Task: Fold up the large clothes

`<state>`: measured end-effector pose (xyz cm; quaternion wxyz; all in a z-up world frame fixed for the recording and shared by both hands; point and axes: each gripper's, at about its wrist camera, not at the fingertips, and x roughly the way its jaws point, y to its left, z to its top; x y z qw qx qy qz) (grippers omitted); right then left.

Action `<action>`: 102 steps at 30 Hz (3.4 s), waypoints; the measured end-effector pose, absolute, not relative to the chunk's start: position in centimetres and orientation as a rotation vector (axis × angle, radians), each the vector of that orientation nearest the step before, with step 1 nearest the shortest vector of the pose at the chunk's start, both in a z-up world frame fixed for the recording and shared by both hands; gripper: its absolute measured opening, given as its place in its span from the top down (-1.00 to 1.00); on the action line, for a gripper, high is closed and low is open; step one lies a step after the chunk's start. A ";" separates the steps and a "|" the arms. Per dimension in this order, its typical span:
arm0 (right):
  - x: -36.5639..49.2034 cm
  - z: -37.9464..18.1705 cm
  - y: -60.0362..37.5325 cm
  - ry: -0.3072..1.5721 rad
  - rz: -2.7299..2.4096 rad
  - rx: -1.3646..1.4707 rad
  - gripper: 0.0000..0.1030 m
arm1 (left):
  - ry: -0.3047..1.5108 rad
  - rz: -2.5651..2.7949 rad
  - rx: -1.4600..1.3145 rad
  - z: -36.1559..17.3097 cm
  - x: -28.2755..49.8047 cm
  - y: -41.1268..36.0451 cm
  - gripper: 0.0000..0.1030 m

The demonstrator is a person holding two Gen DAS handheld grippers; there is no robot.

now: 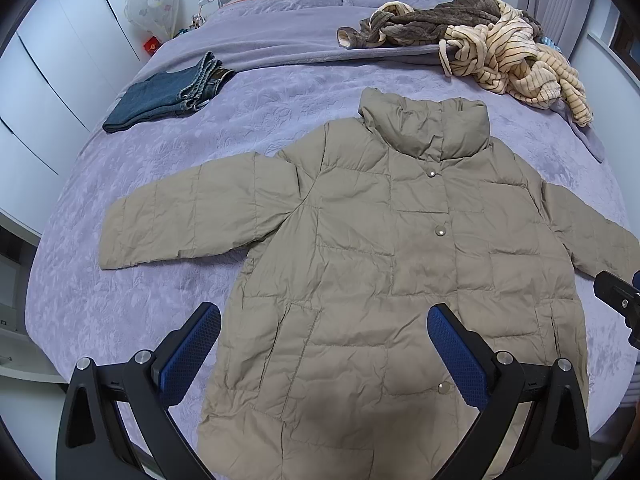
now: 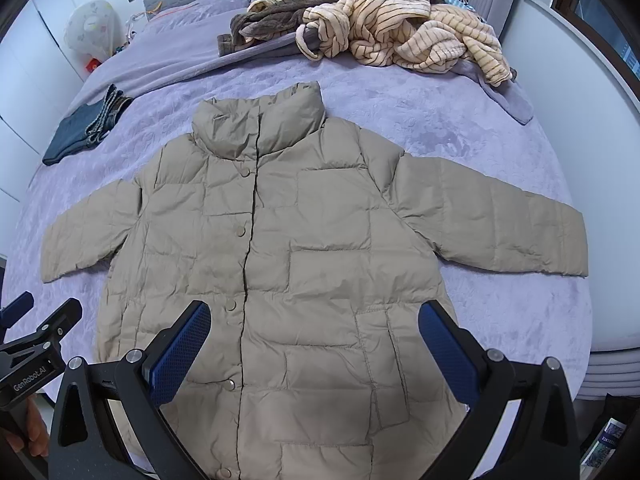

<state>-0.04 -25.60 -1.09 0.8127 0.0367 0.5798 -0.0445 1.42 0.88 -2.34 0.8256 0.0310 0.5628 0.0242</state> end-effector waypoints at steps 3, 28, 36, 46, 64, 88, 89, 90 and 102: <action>0.0 -1.1 -25.6 1.238 -0.095 0.079 -1.00 | 1.196 0.052 0.064 -2.4 1.5 1.0 -1.00; 0.0 -1.0 -25.4 1.239 -0.097 0.075 -1.00 | 1.200 0.055 0.062 -2.4 1.4 1.1 -1.00; 0.0 -1.1 -25.1 1.237 -0.093 0.072 -1.00 | 1.201 0.064 0.056 -2.4 1.4 1.4 -1.00; 0.1 -1.2 -25.0 1.240 -0.094 0.071 -1.00 | 1.202 0.063 0.054 -2.5 1.3 1.5 -1.00; 0.0 -1.4 -25.0 1.242 -0.096 0.073 -1.00 | 1.211 0.053 0.038 -3.2 1.1 1.8 -1.00; 0.8 -7.8 -17.5 1.387 -0.030 0.040 -1.00 | 1.233 0.028 -0.463 -13.3 4.5 18.0 -1.00; 1.1 -8.4 -16.7 1.397 -0.017 0.042 -1.00 | 1.221 0.046 -0.506 -14.2 5.0 19.9 -1.00; 1.6 -9.0 -15.8 1.410 -0.004 0.042 -1.00 | 1.206 0.065 -0.554 -15.1 5.4 21.9 -1.00; 5.5 -14.8 -8.0 1.477 0.075 0.051 -1.00 | 1.085 0.220 -0.840 -24.8 11.6 36.6 -0.97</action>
